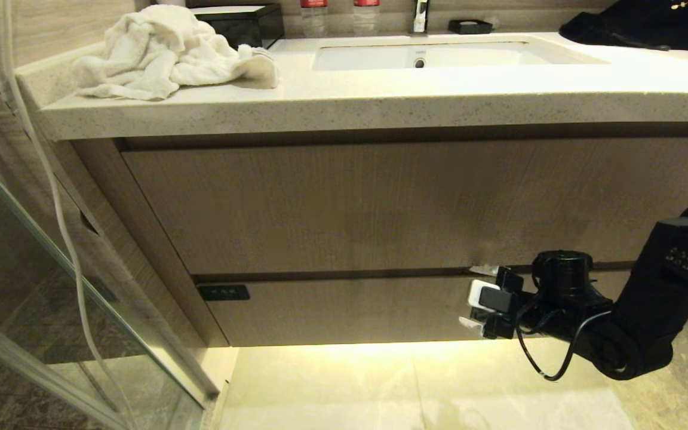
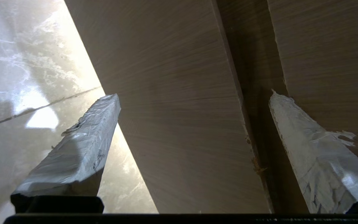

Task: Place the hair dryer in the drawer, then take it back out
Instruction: Pull open the drawer

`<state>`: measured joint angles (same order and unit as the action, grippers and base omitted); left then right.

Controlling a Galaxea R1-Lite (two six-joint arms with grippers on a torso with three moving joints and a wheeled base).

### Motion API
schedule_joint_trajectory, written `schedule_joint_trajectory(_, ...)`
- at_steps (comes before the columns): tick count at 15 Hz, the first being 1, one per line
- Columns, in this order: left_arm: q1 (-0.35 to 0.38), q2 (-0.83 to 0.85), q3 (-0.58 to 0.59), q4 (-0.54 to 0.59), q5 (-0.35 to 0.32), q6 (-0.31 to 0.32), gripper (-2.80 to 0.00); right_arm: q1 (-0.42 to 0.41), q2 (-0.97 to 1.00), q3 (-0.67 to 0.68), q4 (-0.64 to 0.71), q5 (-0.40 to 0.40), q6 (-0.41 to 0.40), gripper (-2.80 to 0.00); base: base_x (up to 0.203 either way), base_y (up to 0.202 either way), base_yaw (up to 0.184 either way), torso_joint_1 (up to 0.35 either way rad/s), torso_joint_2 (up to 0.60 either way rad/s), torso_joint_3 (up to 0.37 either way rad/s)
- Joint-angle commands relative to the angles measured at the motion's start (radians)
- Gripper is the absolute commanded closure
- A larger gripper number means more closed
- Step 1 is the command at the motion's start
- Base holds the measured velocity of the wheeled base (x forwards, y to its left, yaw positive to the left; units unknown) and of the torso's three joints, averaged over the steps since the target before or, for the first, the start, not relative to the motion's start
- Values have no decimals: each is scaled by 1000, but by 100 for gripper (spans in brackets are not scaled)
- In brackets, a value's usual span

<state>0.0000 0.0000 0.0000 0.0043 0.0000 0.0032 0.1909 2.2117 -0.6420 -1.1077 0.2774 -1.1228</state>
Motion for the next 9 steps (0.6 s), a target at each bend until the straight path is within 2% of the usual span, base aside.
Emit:
schedule_joint_trajectory(1, 0, 2, 1, 0, 0, 0, 0, 0, 25, -17, -17, 2, -7, -280, 0, 0, 0, 0, 0, 0)
schedule_joint_trajectory(9, 0, 1, 2, 0, 0, 0, 0, -5, 102, -78, -22, -1, -6, -280, 0, 0, 0, 0, 0, 0)
